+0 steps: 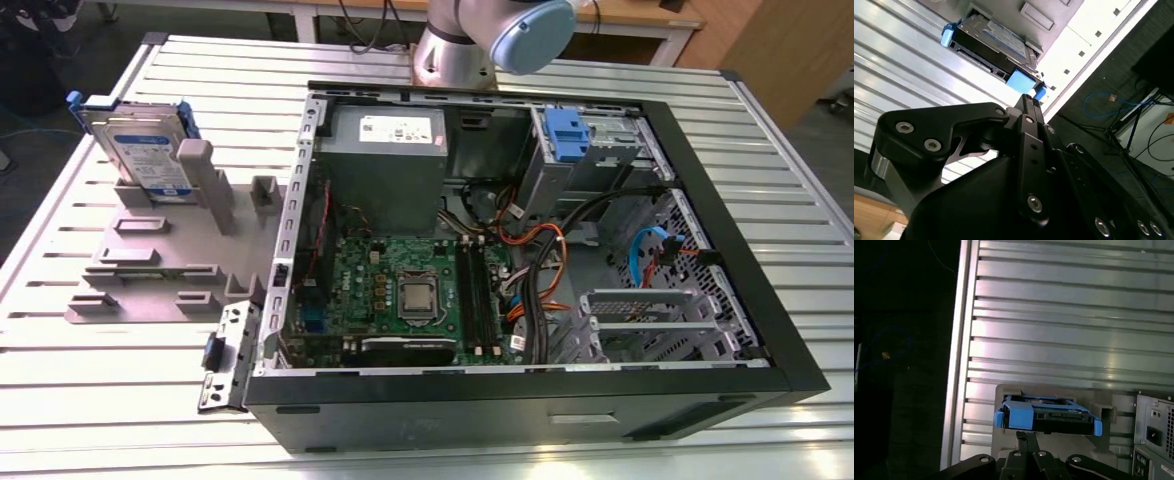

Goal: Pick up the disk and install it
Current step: 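Pick up the disk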

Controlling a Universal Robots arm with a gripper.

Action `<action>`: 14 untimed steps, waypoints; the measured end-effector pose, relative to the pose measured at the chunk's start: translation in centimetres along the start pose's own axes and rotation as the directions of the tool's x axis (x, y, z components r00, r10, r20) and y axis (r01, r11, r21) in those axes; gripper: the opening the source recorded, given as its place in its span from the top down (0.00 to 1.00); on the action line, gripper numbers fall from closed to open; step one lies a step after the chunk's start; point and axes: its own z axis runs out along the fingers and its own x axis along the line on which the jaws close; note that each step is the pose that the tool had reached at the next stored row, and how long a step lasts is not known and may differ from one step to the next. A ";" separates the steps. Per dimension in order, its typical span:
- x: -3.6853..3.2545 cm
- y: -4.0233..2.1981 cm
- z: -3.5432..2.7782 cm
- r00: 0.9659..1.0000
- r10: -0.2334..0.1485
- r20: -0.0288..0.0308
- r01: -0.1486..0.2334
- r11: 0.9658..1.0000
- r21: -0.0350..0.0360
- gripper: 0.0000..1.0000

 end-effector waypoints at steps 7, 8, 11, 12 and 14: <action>0.00 0.00 0.01 0.997 -0.078 -0.003 0.078 0.997 0.001 0.89; 0.00 0.00 0.01 0.996 -0.087 -0.004 0.087 0.996 0.002 0.89; 0.00 0.00 0.02 0.993 -0.119 -0.005 0.119 0.993 0.002 0.89; 0.00 0.00 0.02 0.991 -0.133 -0.005 0.133 0.991 0.002 0.89; -0.01 0.00 0.03 0.987 -0.163 -0.007 0.163 0.987 0.003 0.89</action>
